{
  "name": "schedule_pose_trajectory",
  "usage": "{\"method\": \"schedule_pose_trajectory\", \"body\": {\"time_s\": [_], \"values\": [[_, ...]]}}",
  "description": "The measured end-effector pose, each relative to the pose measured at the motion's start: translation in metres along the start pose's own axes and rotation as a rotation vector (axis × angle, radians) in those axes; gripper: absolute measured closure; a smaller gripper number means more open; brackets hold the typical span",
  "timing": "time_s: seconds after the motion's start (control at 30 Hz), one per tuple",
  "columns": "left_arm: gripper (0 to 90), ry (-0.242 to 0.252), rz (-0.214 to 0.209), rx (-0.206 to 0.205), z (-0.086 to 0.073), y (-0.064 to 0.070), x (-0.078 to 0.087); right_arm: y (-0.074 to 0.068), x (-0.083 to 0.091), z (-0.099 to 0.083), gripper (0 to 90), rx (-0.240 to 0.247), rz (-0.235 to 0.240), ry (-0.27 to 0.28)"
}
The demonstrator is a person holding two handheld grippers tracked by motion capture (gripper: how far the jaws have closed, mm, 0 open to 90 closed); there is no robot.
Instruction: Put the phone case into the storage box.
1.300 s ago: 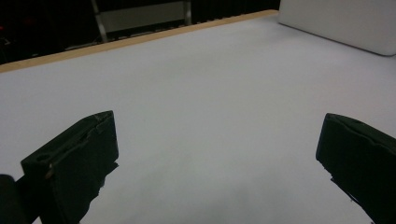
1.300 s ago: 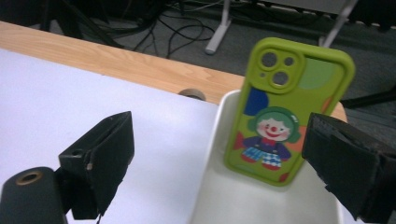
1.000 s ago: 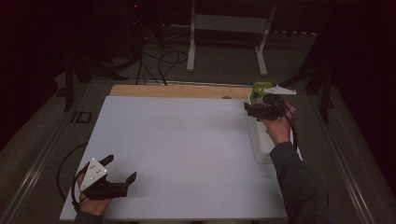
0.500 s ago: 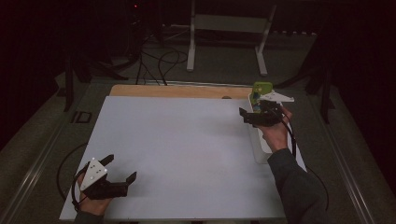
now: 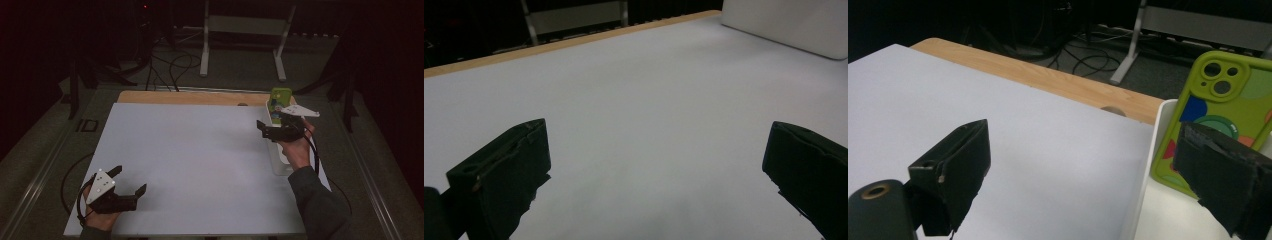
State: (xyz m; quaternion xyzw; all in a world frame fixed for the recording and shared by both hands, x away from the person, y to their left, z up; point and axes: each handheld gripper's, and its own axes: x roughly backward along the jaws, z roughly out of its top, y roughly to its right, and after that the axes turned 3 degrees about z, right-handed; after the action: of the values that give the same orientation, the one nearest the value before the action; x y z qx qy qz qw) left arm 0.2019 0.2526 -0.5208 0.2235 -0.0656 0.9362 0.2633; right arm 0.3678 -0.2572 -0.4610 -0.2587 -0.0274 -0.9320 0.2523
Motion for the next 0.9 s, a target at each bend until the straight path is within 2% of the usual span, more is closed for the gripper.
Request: {"method": "schedule_pose_trajectory", "body": {"time_s": [0.57,0.9], "values": [[0.0,0.001,-0.002,0.002,0.0,0.0,0.0,-0.012,0.021,-0.014,8.1,0.003,0.033,0.047],[0.0,0.001,-0.004,0.003,0.0,-0.001,0.0,-0.018,0.027,-0.022,7.8,0.008,0.045,0.058]]}}
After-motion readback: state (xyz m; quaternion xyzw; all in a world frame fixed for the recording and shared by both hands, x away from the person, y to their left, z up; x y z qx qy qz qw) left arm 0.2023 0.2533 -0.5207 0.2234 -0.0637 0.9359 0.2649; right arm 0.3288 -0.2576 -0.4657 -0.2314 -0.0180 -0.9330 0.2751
